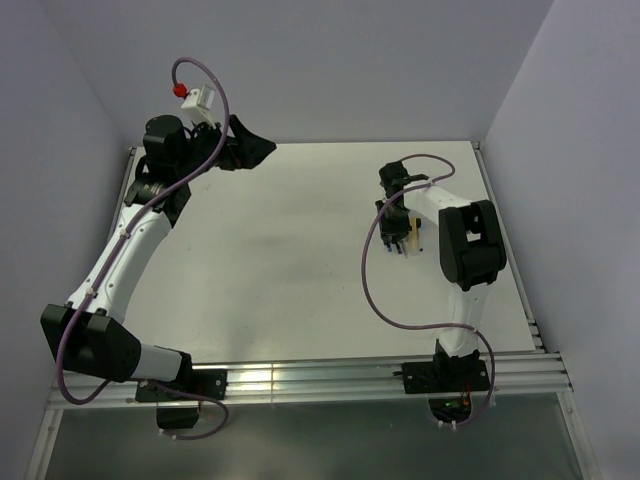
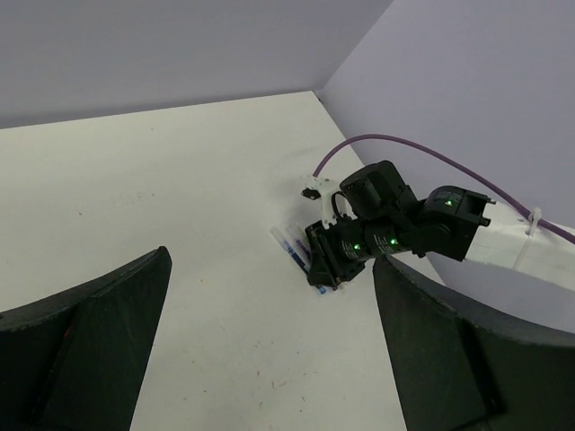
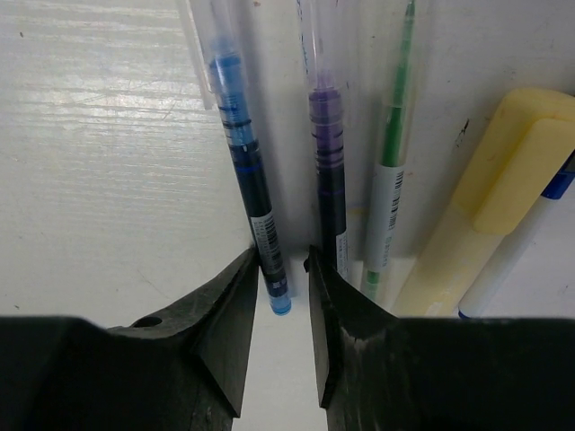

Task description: Insert the pens into the pen caps

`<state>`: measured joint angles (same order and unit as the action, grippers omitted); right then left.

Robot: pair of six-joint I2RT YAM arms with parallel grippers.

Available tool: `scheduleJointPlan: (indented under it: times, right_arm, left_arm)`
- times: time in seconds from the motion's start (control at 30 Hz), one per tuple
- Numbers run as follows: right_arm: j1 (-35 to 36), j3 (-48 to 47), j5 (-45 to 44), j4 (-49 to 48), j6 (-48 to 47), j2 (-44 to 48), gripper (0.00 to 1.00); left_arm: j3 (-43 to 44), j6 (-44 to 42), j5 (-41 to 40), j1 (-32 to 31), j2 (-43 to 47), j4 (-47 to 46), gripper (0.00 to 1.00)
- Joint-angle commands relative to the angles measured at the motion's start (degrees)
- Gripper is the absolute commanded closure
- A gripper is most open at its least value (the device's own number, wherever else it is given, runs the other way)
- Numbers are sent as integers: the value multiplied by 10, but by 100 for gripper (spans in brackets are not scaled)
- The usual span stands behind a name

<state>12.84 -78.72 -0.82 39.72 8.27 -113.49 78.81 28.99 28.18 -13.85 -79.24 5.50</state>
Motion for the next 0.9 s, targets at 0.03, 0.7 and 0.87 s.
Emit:
scheduleJointPlan:
  times: [0.03, 0.7, 0.87]
  right_arm:
    - [-7, -6, -13, 37, 3, 12, 63]
    - [-7, 41, 191, -89, -77, 367, 0]
    - [-5, 196, 235, -155, -111, 441, 0]
  left_arm:
    - [27, -23, -4, -1, -6, 17, 1]
    - [71, -175, -47, 38, -72, 264, 1]
    - [-21, -250, -77, 50, -8, 254, 0]
